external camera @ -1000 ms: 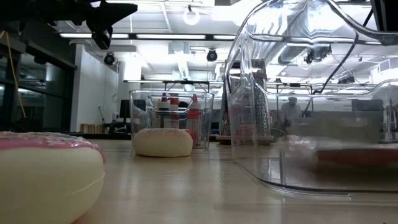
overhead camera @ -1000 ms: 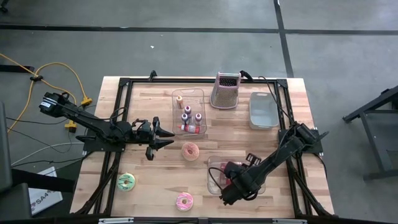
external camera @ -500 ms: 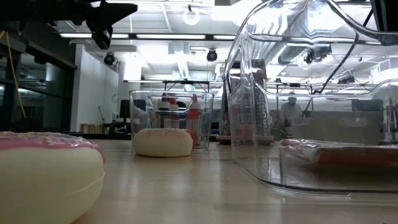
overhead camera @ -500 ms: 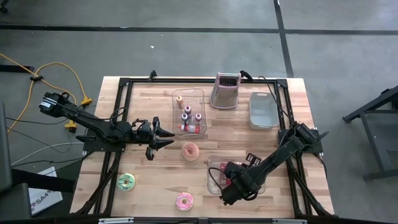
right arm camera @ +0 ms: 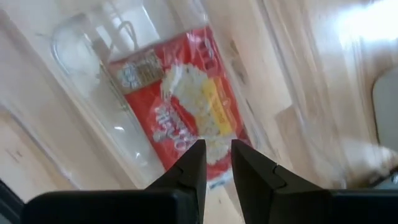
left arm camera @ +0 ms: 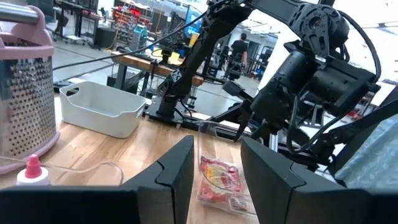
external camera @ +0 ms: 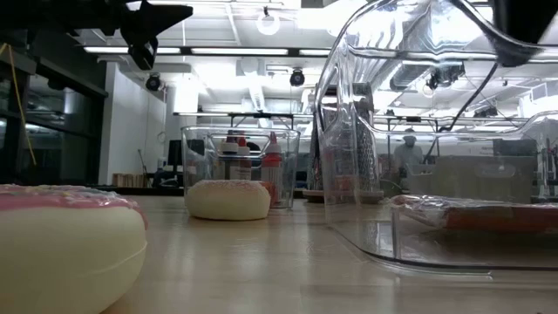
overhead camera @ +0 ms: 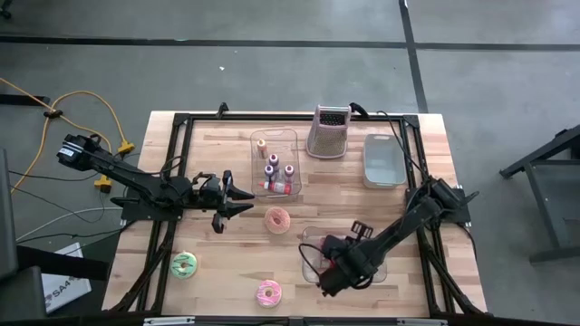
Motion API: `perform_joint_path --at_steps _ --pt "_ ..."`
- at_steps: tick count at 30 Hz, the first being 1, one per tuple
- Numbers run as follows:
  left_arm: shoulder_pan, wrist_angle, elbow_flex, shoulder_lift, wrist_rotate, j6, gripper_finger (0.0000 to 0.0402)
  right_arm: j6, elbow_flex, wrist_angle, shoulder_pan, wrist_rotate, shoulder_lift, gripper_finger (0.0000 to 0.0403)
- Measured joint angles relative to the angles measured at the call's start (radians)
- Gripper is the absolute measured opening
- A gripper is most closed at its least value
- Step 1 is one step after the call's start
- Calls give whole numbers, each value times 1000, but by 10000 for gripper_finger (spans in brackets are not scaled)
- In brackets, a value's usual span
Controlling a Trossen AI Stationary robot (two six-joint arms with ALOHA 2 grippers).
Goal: Pick & Place Food Item
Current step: Put the orange donut into the gray bin
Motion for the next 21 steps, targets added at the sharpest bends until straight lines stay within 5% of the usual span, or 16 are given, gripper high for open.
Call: perform_joint_path --at_steps 21 --pt "-68 -103 1 0 42 -45 129 -393 16 208 -227 -20 -134 64"
